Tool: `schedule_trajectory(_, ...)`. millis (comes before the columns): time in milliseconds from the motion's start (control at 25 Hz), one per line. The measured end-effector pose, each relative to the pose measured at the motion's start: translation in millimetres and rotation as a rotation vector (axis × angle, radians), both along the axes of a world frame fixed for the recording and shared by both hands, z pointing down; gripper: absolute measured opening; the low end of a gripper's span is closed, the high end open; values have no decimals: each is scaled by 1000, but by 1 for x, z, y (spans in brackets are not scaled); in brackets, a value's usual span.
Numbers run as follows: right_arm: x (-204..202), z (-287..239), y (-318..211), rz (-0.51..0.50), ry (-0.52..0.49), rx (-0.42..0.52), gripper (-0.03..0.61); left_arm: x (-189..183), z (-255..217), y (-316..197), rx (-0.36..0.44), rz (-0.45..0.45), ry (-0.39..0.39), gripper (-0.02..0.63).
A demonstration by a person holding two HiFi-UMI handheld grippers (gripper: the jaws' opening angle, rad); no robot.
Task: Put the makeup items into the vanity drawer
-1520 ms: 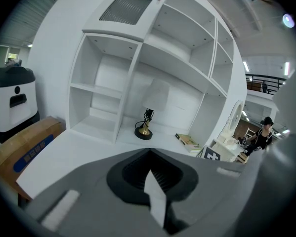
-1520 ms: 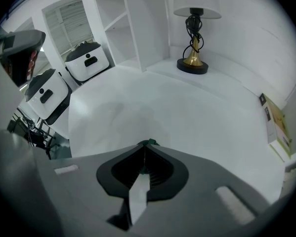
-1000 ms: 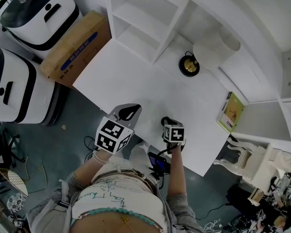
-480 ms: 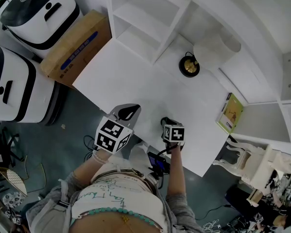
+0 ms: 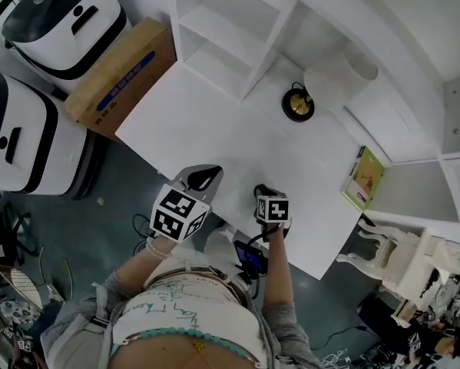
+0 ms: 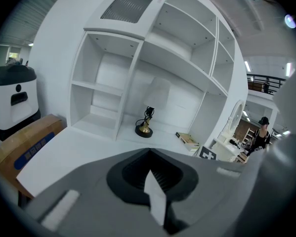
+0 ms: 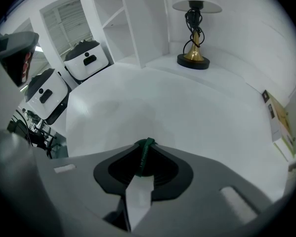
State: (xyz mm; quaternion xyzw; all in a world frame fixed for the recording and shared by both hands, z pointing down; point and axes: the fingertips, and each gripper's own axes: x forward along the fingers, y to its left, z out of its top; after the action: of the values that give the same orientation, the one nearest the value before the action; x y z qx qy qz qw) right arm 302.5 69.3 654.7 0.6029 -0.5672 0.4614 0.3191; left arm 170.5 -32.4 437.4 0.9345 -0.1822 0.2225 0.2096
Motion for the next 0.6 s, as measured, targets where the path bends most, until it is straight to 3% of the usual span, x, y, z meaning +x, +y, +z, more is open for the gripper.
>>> schedule_trajectory(600, 0, 1, -1, -40, -23, 12, 80, 13, -12, 31, 30, 10, 9, 2)
